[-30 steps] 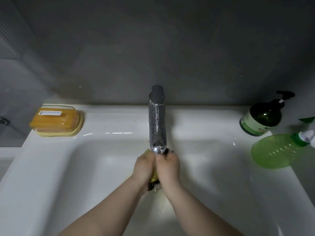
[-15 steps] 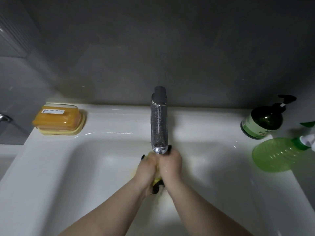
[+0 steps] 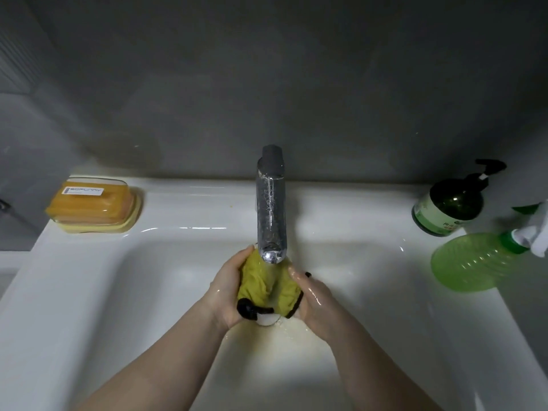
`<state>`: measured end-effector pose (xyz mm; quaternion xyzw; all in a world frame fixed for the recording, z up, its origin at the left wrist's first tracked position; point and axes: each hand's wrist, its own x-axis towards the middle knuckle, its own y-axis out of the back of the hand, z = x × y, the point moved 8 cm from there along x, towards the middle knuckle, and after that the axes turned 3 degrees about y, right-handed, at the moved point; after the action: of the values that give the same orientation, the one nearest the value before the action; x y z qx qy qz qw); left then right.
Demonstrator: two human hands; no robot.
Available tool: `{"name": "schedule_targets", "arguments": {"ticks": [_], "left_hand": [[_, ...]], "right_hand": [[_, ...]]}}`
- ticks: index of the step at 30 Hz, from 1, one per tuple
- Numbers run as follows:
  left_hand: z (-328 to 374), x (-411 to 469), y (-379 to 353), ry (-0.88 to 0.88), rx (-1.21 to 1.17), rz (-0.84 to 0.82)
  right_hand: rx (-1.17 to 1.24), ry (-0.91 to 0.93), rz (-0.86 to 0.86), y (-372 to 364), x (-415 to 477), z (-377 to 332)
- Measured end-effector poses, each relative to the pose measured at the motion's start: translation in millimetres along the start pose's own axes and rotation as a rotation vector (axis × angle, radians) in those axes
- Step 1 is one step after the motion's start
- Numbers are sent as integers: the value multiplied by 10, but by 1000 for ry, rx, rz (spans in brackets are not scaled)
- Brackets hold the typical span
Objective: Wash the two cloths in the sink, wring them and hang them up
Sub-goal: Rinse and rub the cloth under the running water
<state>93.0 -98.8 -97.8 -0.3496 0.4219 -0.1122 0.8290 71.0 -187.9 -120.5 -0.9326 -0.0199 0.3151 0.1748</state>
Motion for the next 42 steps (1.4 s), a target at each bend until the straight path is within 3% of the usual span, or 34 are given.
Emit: {"name": "schedule_targets", "arguments": {"ticks": [2, 5, 10, 15, 18, 22, 26, 29, 31, 35, 39, 42], "left_hand": [[72, -28, -32, -46, 1, -62], [224, -79, 18, -134, 63, -60], [440, -148, 442, -194, 377, 212], [479, -202, 709, -148, 804, 343], [449, -203, 802, -140, 726, 381], [307, -205, 798, -122, 376, 458], [18, -94, 467, -125, 203, 393], [-197, -70, 301, -201, 439, 407], [-244, -70, 219, -213, 445, 376], [-51, -94, 227, -196, 356, 388], [-206, -80, 130, -137, 405, 317], [-158, -92, 209, -113, 324, 317]], "right_hand": [[-9, -6, -118, -45, -43, 7], [-180, -10, -158, -42, -42, -19], [-460, 18, -85, 112, -20, -224], [-358, 64, -29, 252, 21, -291], [-136, 14, 38, 265, 56, -177], [-8, 35, 238, 170, 59, -152], [-327, 201, 358, -228, 58, -118], [-613, 312, 507, -258, 11, -281], [-722, 335, 581, -194, -2, -389], [-775, 353, 444, -448, -20, -212], [-651, 258, 519, -143, 97, -308], [-685, 285, 432, -265, 104, -220]]}}
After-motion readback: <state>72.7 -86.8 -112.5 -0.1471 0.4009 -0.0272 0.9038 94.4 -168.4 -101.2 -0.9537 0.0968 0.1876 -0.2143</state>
